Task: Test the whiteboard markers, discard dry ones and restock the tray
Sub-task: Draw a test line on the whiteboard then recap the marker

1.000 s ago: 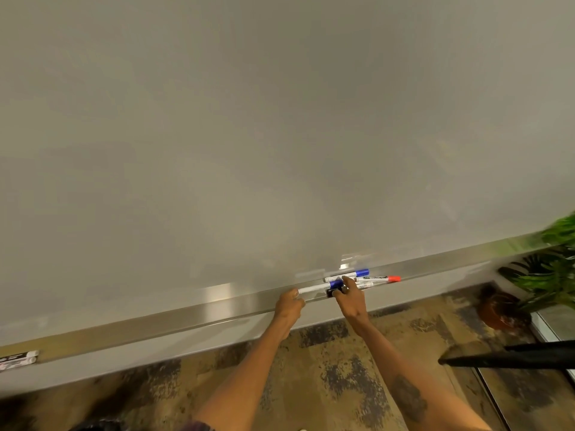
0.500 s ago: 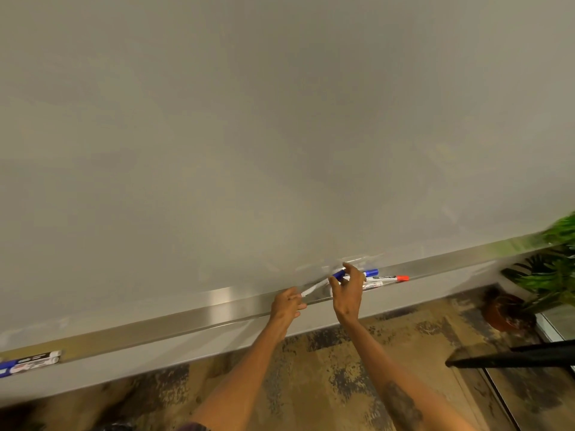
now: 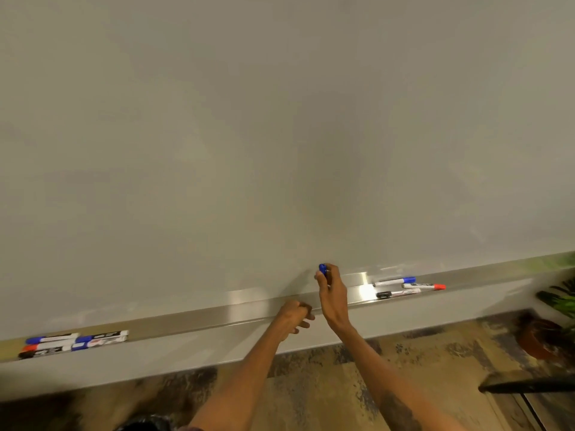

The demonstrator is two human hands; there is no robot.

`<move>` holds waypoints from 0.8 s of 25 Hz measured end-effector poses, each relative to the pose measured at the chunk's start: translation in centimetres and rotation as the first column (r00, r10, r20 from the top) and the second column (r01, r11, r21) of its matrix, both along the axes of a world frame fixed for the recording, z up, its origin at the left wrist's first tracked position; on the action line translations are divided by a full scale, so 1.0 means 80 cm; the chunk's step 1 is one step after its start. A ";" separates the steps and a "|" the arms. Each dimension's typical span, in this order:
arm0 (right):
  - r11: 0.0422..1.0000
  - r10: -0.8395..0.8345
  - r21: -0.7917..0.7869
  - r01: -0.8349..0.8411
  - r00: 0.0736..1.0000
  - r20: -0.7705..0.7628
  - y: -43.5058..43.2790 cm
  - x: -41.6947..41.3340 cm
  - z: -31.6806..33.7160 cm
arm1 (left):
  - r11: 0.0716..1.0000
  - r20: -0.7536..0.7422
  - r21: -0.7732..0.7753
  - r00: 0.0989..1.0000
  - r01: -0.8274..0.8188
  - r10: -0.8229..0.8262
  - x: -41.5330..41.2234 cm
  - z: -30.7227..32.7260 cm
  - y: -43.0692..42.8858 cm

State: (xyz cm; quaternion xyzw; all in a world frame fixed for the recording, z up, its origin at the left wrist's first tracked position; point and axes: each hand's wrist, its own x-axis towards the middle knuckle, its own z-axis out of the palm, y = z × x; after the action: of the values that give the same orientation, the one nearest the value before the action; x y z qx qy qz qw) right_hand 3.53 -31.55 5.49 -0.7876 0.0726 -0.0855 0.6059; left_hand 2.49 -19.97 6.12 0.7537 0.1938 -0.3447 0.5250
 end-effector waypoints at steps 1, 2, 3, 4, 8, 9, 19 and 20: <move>0.999 0.044 -0.018 -0.044 0.999 -0.007 0.016 -0.005 0.001 | 0.998 0.026 0.024 0.998 -0.055 0.055 -0.002 0.006 0.015; 0.996 0.084 -0.033 -0.084 0.996 -0.008 0.033 -0.010 0.003 | 0.990 0.076 0.012 0.987 -0.142 0.141 -0.003 0.013 0.030; 0.992 0.111 -0.060 -0.111 0.994 -0.006 0.046 -0.014 0.004 | 0.968 0.139 -0.045 0.958 -0.245 0.249 -0.004 0.019 0.043; 0.987 0.138 -0.087 -0.137 0.990 0.006 0.062 -0.018 0.006 | 0.931 0.197 -0.136 0.912 -0.338 0.359 -0.006 0.027 0.057; 0.956 0.246 -0.180 -0.233 0.968 0.055 0.120 -0.026 0.012 | 0.824 0.322 -0.347 0.768 -0.447 0.553 -0.012 0.054 0.103; 0.942 0.285 -0.204 -0.268 0.957 0.058 0.136 -0.026 0.017 | 0.807 0.353 -0.351 0.732 -0.474 0.583 -0.014 0.056 0.116; 0.920 0.296 -0.300 -0.253 0.949 0.106 0.227 -0.032 0.073 | 0.617 0.352 -0.575 0.518 -0.538 0.780 -0.020 0.092 0.175; 0.919 0.287 -0.314 -0.239 0.951 0.116 0.229 -0.032 0.079 | 0.619 0.360 -0.594 0.519 -0.513 0.775 -0.021 0.099 0.178</move>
State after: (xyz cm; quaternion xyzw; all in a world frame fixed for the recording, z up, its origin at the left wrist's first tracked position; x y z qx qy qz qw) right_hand 1.01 -13.25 11.80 -0.8624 -0.0967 -0.0756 0.4911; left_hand 0.84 -5.75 14.07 0.5580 0.2157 0.1001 0.7950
